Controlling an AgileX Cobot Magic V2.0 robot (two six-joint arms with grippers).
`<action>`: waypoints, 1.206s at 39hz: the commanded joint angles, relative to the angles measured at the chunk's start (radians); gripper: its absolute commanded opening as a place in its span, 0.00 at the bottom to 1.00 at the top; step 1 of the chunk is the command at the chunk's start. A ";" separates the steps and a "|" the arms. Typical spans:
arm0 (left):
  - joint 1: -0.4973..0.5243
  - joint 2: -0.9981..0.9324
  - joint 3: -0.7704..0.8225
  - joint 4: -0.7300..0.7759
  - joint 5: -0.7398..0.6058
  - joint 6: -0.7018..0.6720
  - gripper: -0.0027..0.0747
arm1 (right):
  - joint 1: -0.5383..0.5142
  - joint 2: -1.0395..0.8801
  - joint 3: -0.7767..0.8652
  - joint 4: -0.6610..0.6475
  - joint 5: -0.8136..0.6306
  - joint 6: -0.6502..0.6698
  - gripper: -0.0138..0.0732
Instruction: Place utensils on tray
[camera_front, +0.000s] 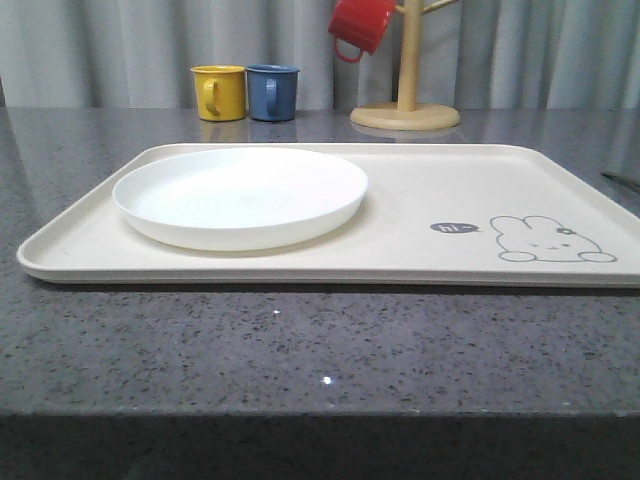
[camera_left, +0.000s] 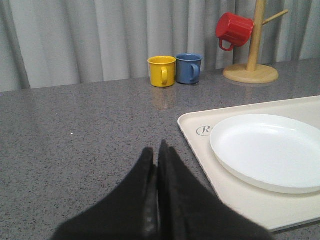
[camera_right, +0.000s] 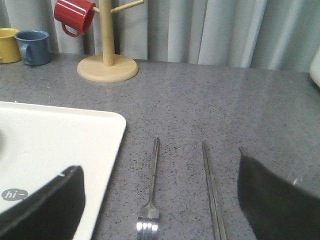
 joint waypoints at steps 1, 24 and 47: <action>0.001 0.009 -0.026 -0.011 -0.084 -0.011 0.01 | -0.004 0.015 -0.036 0.003 -0.084 -0.007 0.90; 0.001 0.009 -0.026 -0.011 -0.078 -0.011 0.01 | -0.004 0.265 -0.181 0.003 -0.001 -0.007 0.71; 0.001 0.009 -0.026 -0.011 -0.078 -0.011 0.01 | -0.005 1.004 -0.707 0.003 0.464 0.081 0.70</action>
